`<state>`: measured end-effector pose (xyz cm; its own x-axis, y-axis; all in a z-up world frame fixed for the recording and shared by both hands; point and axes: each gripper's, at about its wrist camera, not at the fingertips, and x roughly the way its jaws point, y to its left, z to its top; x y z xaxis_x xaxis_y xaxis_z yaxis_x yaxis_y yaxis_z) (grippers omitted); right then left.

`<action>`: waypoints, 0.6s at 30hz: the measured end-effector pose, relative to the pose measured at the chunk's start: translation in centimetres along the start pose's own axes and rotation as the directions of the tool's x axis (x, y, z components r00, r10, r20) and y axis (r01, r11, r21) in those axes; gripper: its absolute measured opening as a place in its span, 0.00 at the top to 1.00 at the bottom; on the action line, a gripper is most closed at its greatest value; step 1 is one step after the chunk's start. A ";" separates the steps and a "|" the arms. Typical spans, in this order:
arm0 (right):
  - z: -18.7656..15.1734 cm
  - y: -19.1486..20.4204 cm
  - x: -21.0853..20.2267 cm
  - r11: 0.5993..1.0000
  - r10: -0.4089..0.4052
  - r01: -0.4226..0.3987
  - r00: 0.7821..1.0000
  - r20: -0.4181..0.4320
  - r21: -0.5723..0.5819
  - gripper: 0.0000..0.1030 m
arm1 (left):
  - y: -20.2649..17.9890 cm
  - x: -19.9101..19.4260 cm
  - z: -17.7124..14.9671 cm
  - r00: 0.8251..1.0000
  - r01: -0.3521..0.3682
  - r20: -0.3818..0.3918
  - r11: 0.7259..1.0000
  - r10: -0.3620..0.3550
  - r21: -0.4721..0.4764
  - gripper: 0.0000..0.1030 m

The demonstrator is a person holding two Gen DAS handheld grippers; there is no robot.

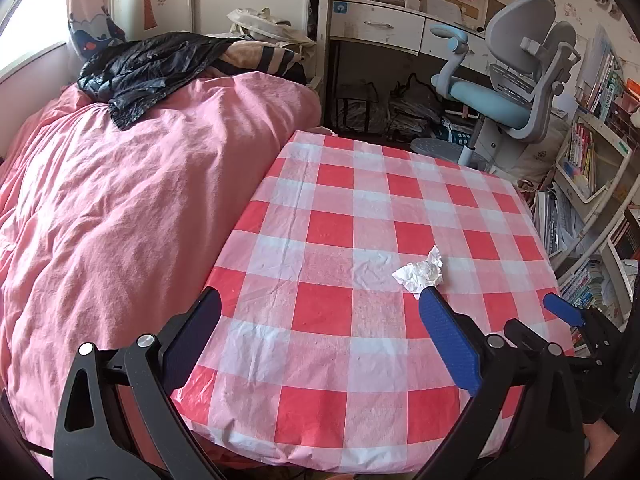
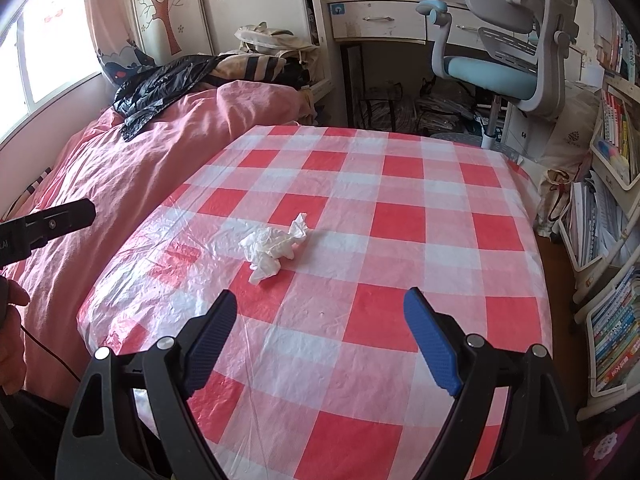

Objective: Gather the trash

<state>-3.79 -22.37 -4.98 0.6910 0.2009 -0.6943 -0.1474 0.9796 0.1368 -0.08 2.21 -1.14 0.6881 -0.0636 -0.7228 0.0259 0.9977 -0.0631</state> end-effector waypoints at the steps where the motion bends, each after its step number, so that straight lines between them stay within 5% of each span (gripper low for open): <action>1: 0.0 0.0 0.0 1.000 0.000 0.000 1.000 0.000 0.000 0.20 | 0.0 0.0 0.0 1.000 0.000 0.001 1.000 0.000 0.001 0.07; 18: 0.0 0.8 0.7 1.000 -0.003 0.003 1.000 -0.008 -0.013 0.20 | -0.6 0.0 0.1 1.000 0.001 0.004 1.000 -0.001 0.025 0.07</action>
<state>-3.44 -21.41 -5.35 0.6855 0.1976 -0.7007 -0.1542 0.9800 0.1254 -0.02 1.60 -1.07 0.6910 -0.0641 -0.7200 0.0446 0.9979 -0.0461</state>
